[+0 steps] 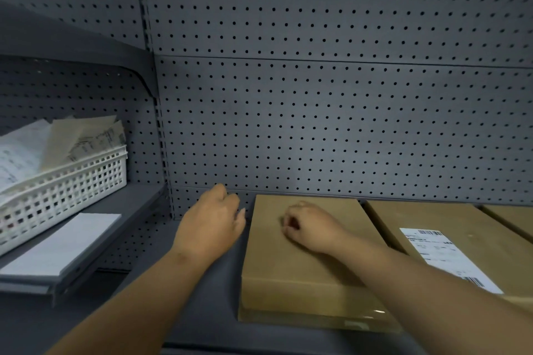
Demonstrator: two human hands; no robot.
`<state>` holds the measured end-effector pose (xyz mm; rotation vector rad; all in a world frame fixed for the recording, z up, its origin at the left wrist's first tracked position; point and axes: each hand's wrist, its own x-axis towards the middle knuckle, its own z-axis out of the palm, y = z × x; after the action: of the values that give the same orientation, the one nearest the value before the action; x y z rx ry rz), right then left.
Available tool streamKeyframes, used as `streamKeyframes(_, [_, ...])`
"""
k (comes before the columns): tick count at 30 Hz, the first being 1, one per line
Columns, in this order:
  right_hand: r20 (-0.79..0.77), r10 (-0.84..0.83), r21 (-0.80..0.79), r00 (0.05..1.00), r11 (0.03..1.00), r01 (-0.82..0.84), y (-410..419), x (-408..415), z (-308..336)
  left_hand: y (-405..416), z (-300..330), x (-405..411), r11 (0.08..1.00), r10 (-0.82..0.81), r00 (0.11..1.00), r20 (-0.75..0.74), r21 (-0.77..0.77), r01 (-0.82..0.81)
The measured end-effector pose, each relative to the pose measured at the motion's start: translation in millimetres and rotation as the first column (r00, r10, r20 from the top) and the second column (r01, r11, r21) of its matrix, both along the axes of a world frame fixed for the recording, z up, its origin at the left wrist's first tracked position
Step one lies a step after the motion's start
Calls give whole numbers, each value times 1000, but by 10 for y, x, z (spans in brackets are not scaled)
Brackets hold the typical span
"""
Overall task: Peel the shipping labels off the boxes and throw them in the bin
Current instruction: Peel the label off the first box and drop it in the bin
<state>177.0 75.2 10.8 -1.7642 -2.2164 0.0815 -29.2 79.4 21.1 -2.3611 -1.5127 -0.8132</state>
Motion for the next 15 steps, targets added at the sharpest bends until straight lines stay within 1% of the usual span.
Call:
streamKeyframes(2, [33,-173,-3,984,985,173,85,67,24,19,-20,-4,1000,9,999,-33,9,-9])
streamKeyframes(3, [36,-209,1,977,978,209,117,16,29,30,-28,-4,1000,14,999,-46,5,-14])
streamKeyframes(4, [24,-195,11,980,981,195,140,-73,20,43,-34,-5,1000,17,998,-55,-3,-17])
streamKeyframes(6, [-21,-56,41,998,998,57,135,-278,-24,70,-43,-1,1000,15,998,-60,-25,-16])
streamKeyframes(8, [-41,114,28,993,993,-113,39,-375,-55,88,-43,-11,999,5,998,-63,-47,-8])
streamKeyframes(9, [-33,163,12,986,987,-163,-12,-343,-47,92,-41,-23,999,2,998,-68,-48,-5])
streamKeyframes(10, [-19,176,-5,984,984,-177,-37,-261,-25,90,-35,-39,999,0,997,-78,-42,-3])
streamKeyframes(11, [-7,153,-15,988,988,-153,-34,-151,-11,87,-30,-57,1000,-3,996,-87,-31,1])
streamKeyframes(12, [2,87,-20,996,996,-87,-17,-37,2,83,-25,-73,1000,-9,996,-89,-21,7])
streamKeyframes(13, [10,-10,-16,1000,1000,10,16,65,14,81,-23,-85,1000,-15,996,-89,-11,14])
streamKeyframes(15, [33,-207,10,978,978,207,112,136,20,73,-18,-89,1000,-17,994,-105,6,18])
